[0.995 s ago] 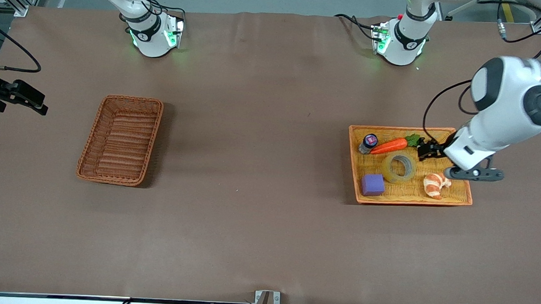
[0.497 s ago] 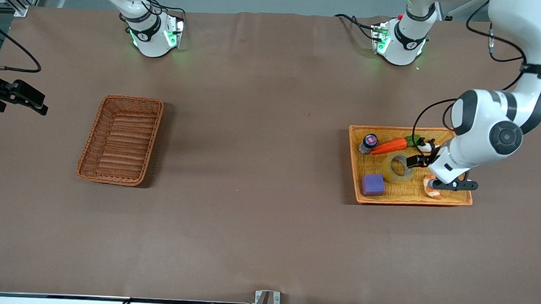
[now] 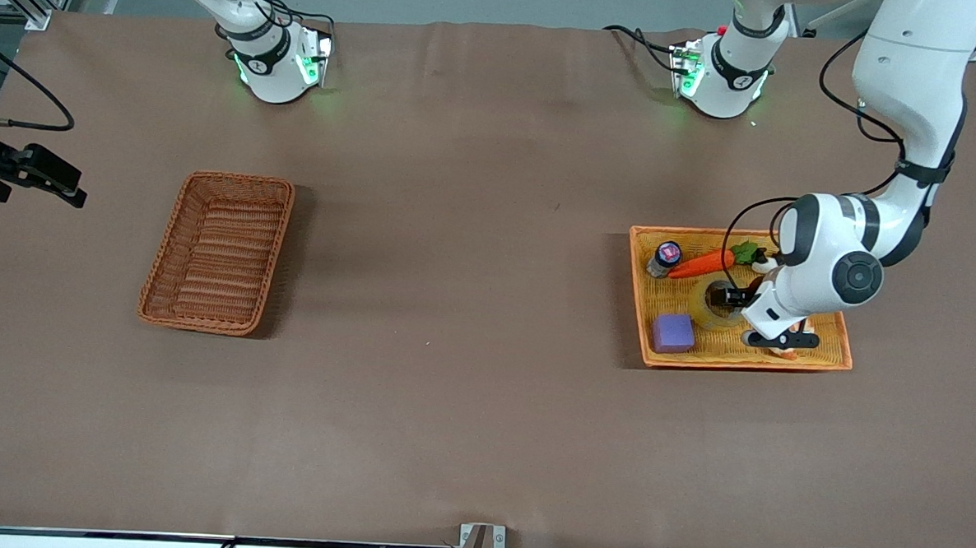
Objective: Move tape to another basket
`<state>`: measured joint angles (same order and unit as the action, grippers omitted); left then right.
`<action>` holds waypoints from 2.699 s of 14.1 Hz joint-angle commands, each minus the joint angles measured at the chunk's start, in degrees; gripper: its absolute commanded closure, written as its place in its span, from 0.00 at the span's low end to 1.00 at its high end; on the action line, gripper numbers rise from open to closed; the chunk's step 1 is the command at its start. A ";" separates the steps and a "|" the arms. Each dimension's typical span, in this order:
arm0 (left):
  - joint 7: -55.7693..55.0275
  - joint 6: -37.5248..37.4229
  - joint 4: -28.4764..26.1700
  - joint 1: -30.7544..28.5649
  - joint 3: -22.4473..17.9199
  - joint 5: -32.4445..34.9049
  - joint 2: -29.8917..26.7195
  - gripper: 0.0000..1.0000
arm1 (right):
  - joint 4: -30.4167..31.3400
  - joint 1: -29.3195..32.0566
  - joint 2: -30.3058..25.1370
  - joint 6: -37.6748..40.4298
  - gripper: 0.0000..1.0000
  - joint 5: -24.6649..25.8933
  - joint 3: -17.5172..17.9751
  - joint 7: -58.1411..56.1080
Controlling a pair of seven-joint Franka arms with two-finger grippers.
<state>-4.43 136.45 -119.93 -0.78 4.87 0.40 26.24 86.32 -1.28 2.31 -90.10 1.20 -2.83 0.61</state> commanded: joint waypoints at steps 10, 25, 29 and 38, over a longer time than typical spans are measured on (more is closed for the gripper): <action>-0.75 -6.97 -0.14 -1.15 0.93 0.30 -13.30 1.00 | -0.01 0.14 -0.11 0.19 0.00 0.38 0.11 -0.43; -37.65 -16.04 31.93 17.89 25.28 5.39 9.94 0.93 | 0.16 -0.21 0.15 -0.25 0.00 -0.06 0.11 0.01; -38.55 -15.95 38.88 26.25 21.43 9.00 20.33 0.88 | 0.25 -0.13 0.15 -0.16 0.00 -0.06 0.11 0.09; -38.81 -15.59 48.30 35.68 12.09 8.12 25.01 0.00 | 0.34 -0.48 0.85 -0.60 0.00 -0.32 0.19 0.18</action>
<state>-42.81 122.24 -72.35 35.27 17.37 8.27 52.86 86.49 -1.42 2.93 -90.23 1.17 -2.70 0.61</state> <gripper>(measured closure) 0.476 0.000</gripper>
